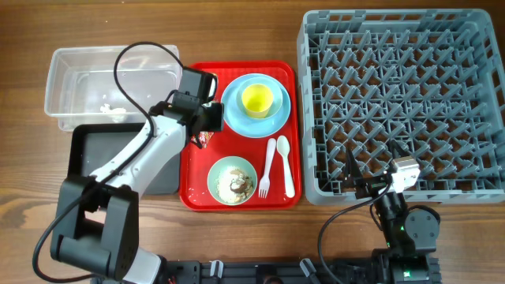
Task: Sort waste into correct bins and load items into the dishwasher rack
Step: 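Move the left gripper to the red candy wrapper and grasp it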
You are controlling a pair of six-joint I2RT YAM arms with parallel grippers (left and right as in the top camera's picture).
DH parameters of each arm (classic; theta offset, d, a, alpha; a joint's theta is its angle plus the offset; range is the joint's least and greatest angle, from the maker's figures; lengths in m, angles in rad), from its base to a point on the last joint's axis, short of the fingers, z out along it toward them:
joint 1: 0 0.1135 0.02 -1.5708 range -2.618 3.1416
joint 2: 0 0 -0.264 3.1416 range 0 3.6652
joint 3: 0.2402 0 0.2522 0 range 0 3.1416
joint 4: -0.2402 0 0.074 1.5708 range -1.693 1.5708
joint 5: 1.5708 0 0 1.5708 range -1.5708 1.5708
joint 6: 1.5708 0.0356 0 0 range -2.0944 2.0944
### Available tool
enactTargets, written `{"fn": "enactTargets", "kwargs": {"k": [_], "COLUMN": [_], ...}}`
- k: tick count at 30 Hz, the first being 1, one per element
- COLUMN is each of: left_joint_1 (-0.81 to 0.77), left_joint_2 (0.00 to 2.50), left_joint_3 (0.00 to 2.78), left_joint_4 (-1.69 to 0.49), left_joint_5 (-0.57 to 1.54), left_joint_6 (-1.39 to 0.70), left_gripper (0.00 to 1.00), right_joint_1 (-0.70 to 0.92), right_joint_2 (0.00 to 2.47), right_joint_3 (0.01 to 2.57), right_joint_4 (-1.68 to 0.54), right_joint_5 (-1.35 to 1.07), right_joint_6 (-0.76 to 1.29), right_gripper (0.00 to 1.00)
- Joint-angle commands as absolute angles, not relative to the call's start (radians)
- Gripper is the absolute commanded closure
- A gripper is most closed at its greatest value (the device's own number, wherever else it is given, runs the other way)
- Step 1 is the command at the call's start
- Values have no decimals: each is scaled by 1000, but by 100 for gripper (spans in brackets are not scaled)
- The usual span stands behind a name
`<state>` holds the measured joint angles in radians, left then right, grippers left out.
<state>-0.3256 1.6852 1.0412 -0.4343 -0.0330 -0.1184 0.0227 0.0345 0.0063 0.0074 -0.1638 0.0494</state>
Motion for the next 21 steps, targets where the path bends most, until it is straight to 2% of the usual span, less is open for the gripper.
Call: {"fn": "enactTargets", "kwargs": {"k": [1, 7, 10, 13, 18, 21], "left_joint_1": [-330, -329, -329, -329, -330, -330], "left_joint_2": [1731, 1832, 1848, 1848, 1848, 1848], "left_joint_3": [1016, 1016, 1016, 1014, 1013, 1013], "left_joint_4": [-391, -346, -340, -340, -363, -363], "left_joint_5": [-44, -63, -107, -106, -102, -60], "left_joint_6": [-52, -52, -52, -52, -57, -57], "left_gripper": [41, 30, 30, 31, 42, 44], "right_joint_1": [19, 19, 19, 19, 19, 19], "right_joint_2": [30, 30, 30, 30, 30, 30], "right_joint_3": [6, 6, 6, 6, 6, 6], "right_joint_4": [13, 13, 13, 13, 13, 13], "right_joint_5": [-174, -173, -174, -174, -174, -174], "right_joint_6": [62, 62, 62, 63, 63, 63], "right_gripper": [1, 0, 0, 0, 0, 0]}}
